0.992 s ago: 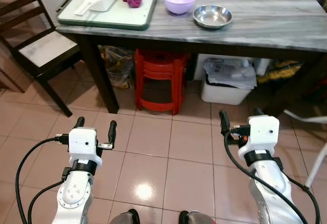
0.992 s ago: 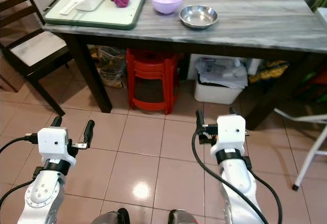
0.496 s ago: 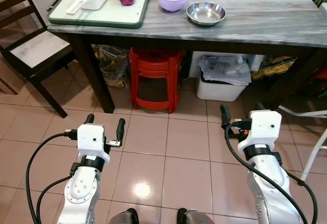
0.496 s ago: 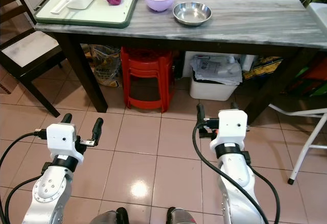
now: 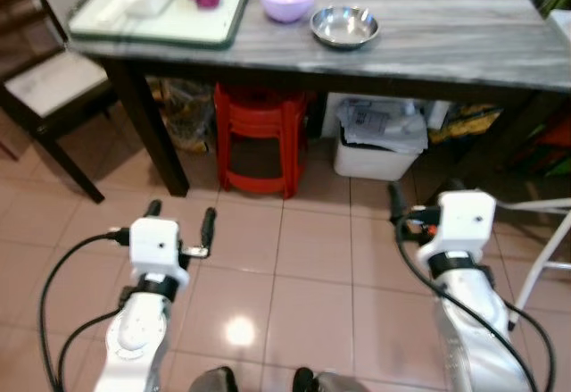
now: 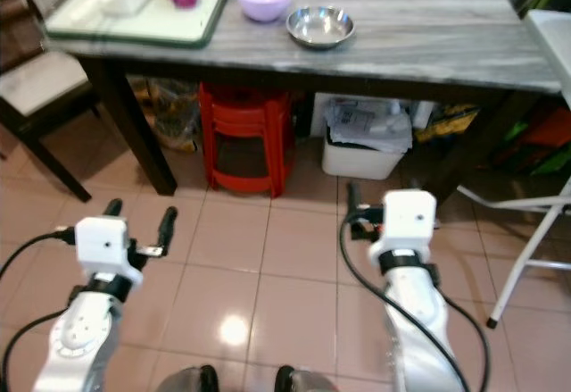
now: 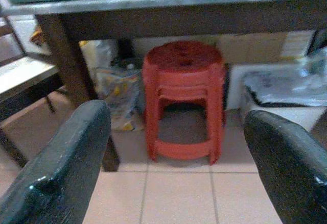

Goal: Setting the table

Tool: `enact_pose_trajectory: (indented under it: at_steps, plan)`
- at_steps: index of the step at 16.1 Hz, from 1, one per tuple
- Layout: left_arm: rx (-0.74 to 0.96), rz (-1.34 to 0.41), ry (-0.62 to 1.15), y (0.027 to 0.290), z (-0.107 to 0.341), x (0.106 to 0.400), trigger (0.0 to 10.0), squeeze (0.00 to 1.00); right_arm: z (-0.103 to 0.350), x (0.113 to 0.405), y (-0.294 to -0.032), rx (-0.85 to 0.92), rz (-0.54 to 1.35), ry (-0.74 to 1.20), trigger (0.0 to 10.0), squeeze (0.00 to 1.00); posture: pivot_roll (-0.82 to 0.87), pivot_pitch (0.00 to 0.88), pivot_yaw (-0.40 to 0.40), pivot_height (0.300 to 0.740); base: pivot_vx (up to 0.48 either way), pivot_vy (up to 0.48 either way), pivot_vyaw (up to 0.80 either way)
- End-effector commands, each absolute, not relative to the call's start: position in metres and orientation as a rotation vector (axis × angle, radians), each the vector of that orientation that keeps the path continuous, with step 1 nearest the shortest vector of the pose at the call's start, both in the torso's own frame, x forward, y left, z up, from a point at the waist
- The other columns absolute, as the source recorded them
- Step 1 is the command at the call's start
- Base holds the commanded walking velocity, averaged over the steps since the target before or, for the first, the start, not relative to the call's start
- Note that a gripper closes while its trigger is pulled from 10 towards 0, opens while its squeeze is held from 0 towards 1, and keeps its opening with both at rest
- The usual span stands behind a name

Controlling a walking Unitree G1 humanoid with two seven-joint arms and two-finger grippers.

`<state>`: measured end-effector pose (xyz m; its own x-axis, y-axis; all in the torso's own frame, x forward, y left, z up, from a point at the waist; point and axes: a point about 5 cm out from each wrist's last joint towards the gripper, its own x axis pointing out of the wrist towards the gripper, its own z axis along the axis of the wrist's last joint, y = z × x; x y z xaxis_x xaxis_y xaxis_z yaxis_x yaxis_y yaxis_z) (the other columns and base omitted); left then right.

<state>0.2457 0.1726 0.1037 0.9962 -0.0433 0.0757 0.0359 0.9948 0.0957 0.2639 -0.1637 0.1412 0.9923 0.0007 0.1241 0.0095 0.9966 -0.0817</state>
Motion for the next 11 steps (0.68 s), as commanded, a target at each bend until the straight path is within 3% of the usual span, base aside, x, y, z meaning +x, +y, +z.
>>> enact_pose_trajectory:
  at_steps: [1,11]
  plan:
    - [0.089,-0.046,-0.068,0.1720,0.1028,0.2445,10.0,0.00,0.1392,0.2619,-0.1704,-0.091,-0.032,-0.110,10.0,0.00,-0.08,0.215,-0.008,0.740,0.000,-0.364,0.00]
    - [0.086,-0.060,-0.063,0.1706,0.1018,0.2458,10.0,0.00,0.1397,0.2671,-0.1765,-0.114,-0.058,-0.114,10.0,0.00,-0.08,0.214,-0.009,0.740,0.000,-0.364,0.00]
